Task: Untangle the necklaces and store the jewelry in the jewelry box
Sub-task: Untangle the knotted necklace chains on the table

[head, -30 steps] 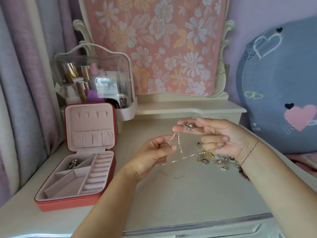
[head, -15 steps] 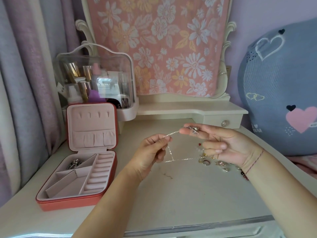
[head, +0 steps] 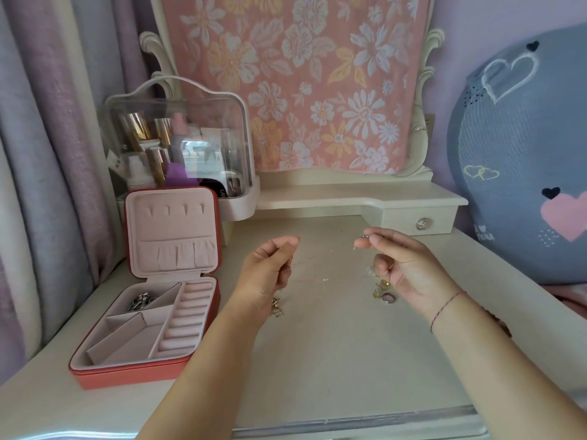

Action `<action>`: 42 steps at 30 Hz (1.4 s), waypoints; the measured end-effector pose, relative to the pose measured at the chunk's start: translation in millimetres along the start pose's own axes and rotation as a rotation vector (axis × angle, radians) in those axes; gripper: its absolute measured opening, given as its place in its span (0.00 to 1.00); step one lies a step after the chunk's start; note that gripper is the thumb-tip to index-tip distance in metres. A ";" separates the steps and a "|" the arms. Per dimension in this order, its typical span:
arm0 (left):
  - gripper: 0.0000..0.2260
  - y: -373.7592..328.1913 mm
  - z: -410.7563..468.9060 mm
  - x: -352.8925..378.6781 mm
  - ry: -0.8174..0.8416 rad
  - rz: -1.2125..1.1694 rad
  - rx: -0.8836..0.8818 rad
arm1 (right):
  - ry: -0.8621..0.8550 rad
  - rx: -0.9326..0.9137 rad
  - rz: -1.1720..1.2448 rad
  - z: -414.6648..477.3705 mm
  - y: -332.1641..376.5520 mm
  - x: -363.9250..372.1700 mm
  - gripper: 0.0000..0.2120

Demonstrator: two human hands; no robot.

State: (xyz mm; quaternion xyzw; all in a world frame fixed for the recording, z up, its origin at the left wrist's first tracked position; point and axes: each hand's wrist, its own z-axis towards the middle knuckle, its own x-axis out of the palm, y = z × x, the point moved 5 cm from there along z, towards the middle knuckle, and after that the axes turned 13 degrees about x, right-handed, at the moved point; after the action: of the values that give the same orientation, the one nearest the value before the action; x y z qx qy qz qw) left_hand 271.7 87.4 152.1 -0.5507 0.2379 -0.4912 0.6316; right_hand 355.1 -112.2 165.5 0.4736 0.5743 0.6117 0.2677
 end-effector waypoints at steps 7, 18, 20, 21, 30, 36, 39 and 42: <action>0.17 -2.4 -0.1 1.1 0.056 0.119 0.054 | -0.010 -0.086 0.037 -2.1 -2.5 0.9 0.06; 0.13 -2.8 -6.0 3.5 0.034 0.341 0.044 | -0.001 -0.142 -0.117 -7.9 -0.6 -0.7 0.12; 0.12 -2.0 -6.3 5.6 0.040 0.392 0.059 | -0.003 -0.127 -0.132 -8.6 -1.6 0.9 0.12; 0.11 -1.7 -6.5 6.7 0.040 0.415 0.065 | -0.011 -0.112 -0.135 -9.0 -1.8 1.4 0.12; 0.08 -0.3 -11.0 12.1 0.098 0.646 0.163 | 0.139 -0.169 -0.035 -3.9 -3.9 10.4 0.22; 0.03 2.8 -15.2 26.3 0.226 0.434 0.150 | 0.124 -0.119 -0.171 -7.5 -10.9 19.0 0.07; 0.04 5.3 -16.3 29.2 0.261 0.392 0.144 | 0.125 -0.107 -0.232 -8.7 -13.2 24.2 0.09; 0.06 5.5 -18.6 33.7 0.294 0.336 0.125 | 0.121 -0.113 -0.257 -9.6 -13.8 26.7 0.10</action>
State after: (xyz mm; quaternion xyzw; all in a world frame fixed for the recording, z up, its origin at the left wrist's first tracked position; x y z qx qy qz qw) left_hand 271.6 48.6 150.0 -0.3856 0.3851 -0.4678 0.6958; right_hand 332.7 -90.5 160.6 0.3429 0.6099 0.6311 0.3350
